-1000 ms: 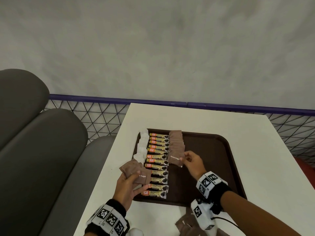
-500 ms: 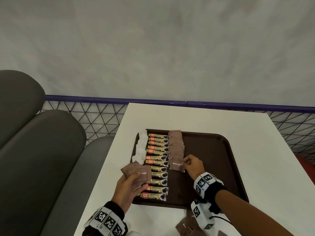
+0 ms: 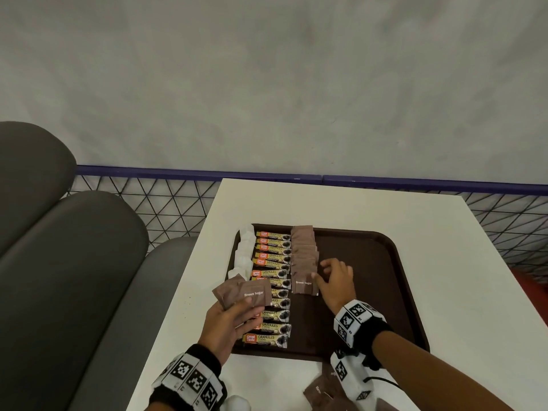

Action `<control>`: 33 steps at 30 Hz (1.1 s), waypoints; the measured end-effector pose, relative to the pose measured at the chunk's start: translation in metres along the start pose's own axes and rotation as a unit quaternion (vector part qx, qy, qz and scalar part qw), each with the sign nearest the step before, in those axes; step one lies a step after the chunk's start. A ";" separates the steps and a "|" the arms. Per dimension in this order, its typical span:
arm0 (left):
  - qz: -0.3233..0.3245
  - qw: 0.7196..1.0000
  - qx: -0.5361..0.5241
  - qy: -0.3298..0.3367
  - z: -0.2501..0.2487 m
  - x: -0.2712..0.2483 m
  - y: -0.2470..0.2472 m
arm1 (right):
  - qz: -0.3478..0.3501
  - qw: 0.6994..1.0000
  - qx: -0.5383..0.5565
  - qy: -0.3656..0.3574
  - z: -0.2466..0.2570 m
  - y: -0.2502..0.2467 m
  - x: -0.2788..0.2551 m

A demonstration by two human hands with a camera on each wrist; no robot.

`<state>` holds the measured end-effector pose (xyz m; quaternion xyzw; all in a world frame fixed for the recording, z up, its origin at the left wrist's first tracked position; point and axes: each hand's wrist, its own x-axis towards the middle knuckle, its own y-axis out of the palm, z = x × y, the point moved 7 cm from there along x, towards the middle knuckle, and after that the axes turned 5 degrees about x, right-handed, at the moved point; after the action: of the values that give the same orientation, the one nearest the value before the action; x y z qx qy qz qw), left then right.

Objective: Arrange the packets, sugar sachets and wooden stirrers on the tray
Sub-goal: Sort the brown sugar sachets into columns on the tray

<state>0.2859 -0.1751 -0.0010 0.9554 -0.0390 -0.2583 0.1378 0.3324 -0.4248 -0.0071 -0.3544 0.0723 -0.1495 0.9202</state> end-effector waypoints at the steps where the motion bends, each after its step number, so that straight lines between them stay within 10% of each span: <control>1: 0.000 1.000 0.000 0.000 0.000 0.000 0.001 | 0.007 1.000 0.015 -0.011 0.006 0.001 -0.002; 11: 0.022 0.999 0.025 0.008 0.001 -0.009 0.017 | 0.262 0.929 0.258 -0.041 0.067 0.040 -0.050; 21: -0.013 0.998 0.045 -0.035 0.011 -0.006 -0.008 | 0.088 0.963 0.242 0.081 0.001 0.006 -0.013; 33: -0.007 0.999 0.023 -0.035 0.012 -0.001 -0.003 | 0.107 0.986 0.089 0.087 -0.021 0.018 -0.008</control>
<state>0.2784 -0.1748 -0.0116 0.9490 -0.0426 -0.2912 0.1127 0.3243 -0.4229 -0.0343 -0.2471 0.1759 -0.0862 0.9490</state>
